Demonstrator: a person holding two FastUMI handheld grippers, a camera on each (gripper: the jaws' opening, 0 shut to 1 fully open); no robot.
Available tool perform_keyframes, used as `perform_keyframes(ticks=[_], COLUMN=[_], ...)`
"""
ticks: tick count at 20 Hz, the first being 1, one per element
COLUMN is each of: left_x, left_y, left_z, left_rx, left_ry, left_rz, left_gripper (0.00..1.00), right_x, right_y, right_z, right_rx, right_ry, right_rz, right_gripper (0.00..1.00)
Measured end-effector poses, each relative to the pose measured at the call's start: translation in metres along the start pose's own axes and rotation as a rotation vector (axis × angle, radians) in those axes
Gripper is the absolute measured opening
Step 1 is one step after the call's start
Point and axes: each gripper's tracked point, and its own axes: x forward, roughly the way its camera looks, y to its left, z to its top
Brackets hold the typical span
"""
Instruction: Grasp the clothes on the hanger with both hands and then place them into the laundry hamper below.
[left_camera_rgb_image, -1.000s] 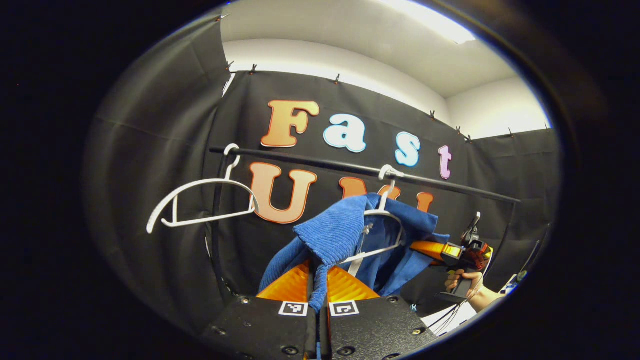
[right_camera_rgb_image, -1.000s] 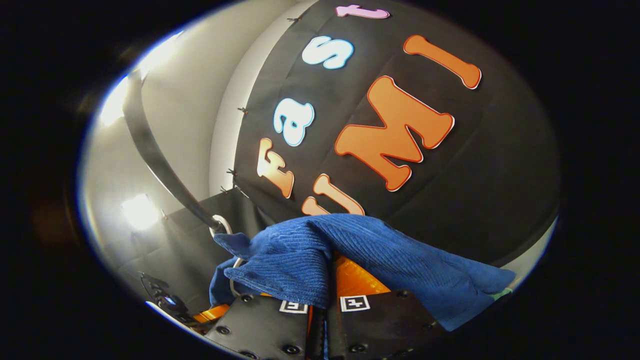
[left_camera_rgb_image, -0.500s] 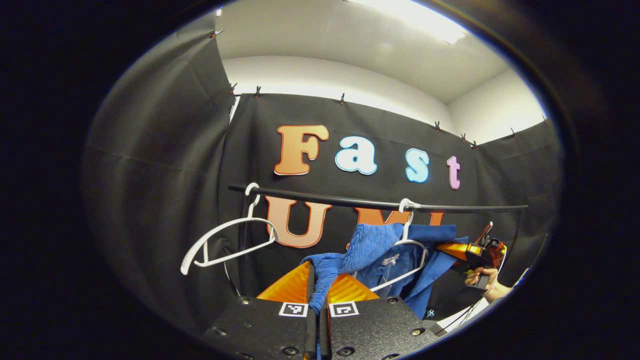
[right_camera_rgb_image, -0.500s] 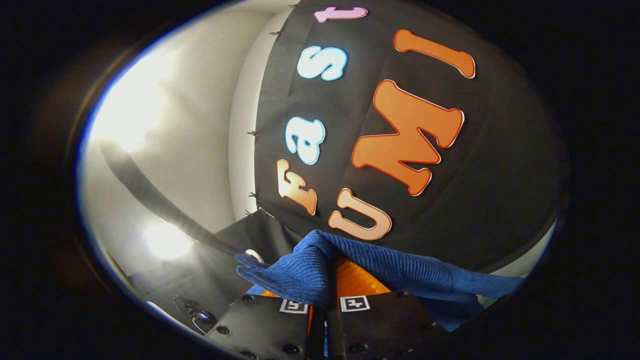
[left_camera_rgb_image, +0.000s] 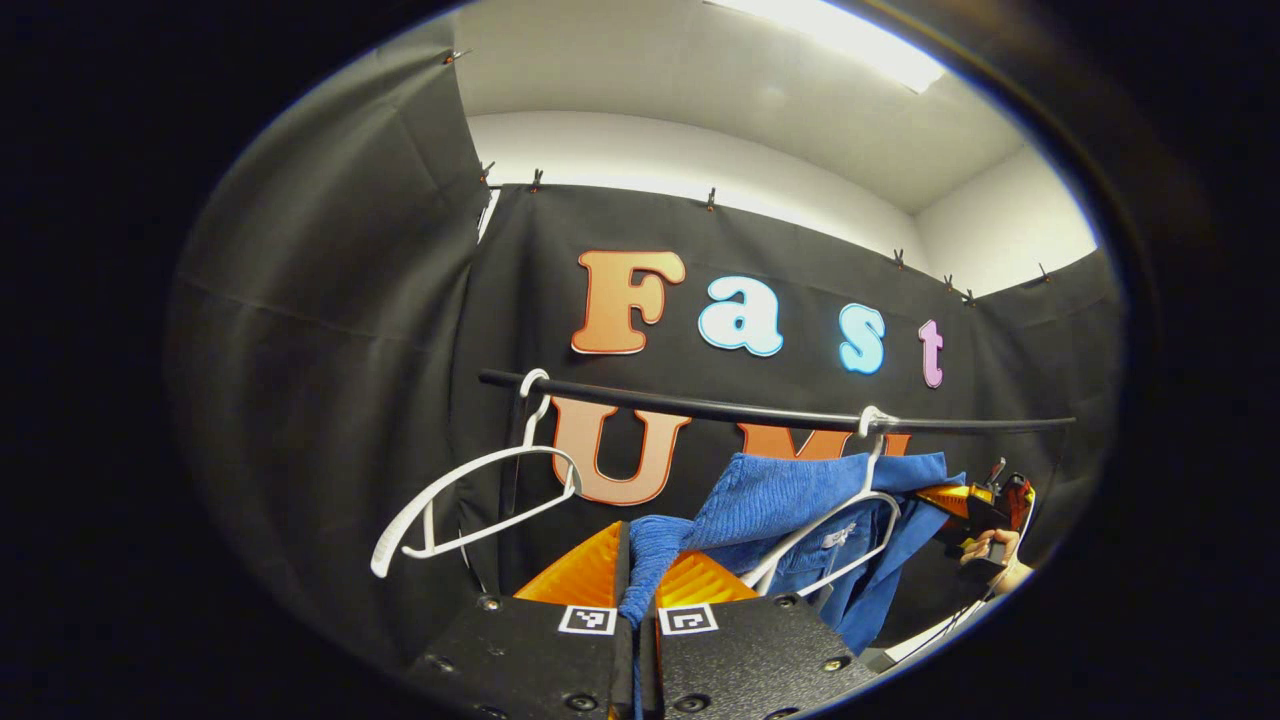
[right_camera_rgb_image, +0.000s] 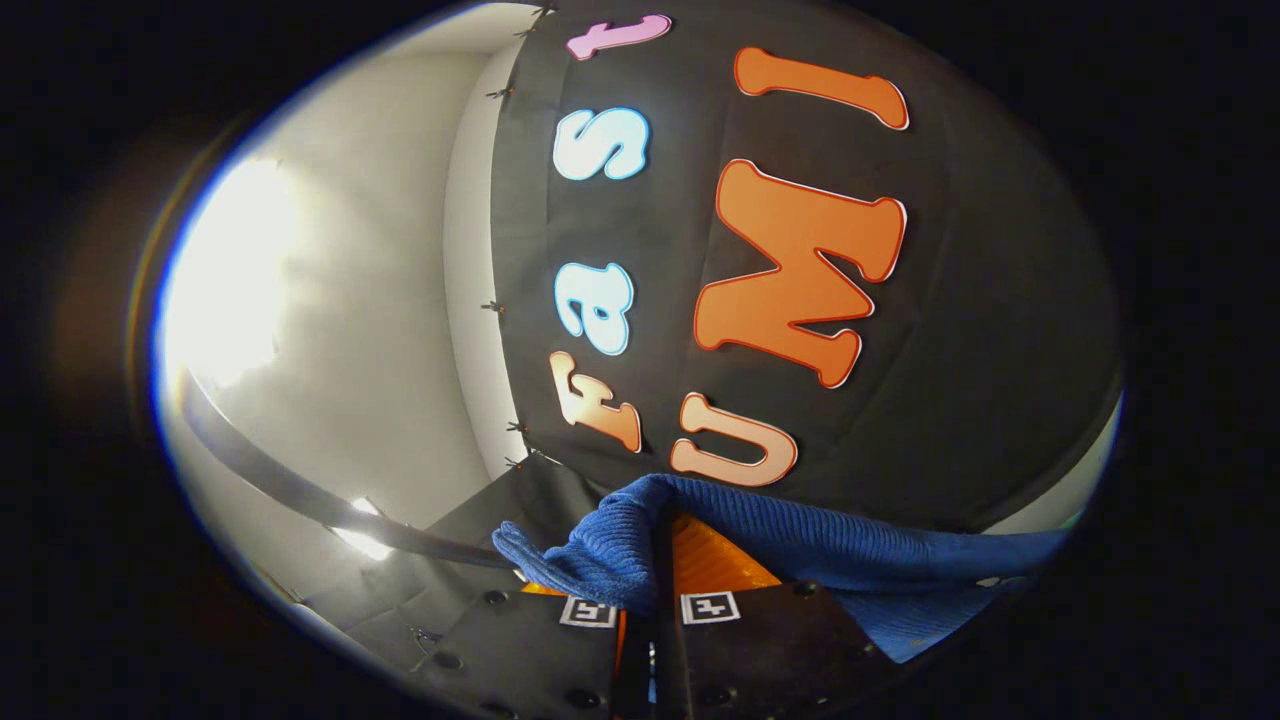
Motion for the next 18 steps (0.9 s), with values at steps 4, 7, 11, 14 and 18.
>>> perform_keyframes(ticks=[4,7,11,14,18], left_x=[0.020,0.031,0.047,0.060,0.060], left_y=[0.003,0.007,0.001,0.002,0.009], left_z=[-0.016,-0.033,-0.062,-0.082,-0.108], left_rx=[-0.029,-0.061,-0.100,-0.106,-0.149], left_ry=[0.033,0.068,0.132,0.168,0.204], left_rz=[-0.043,-0.064,-0.109,-0.101,-0.086], left_gripper=[0.02,0.00,0.02,0.02,0.02], right_x=[0.003,0.005,0.005,0.005,0.005], right_y=[-0.016,-0.035,-0.073,-0.094,-0.125], right_z=[0.014,0.016,0.026,0.028,0.017], right_rx=[0.042,0.063,0.138,0.166,0.126], right_ry=[-0.031,-0.031,-0.062,-0.080,-0.042], right_rz=[-0.025,-0.069,-0.149,-0.193,-0.289], right_gripper=[0.17,0.10,0.10,0.10,0.10])
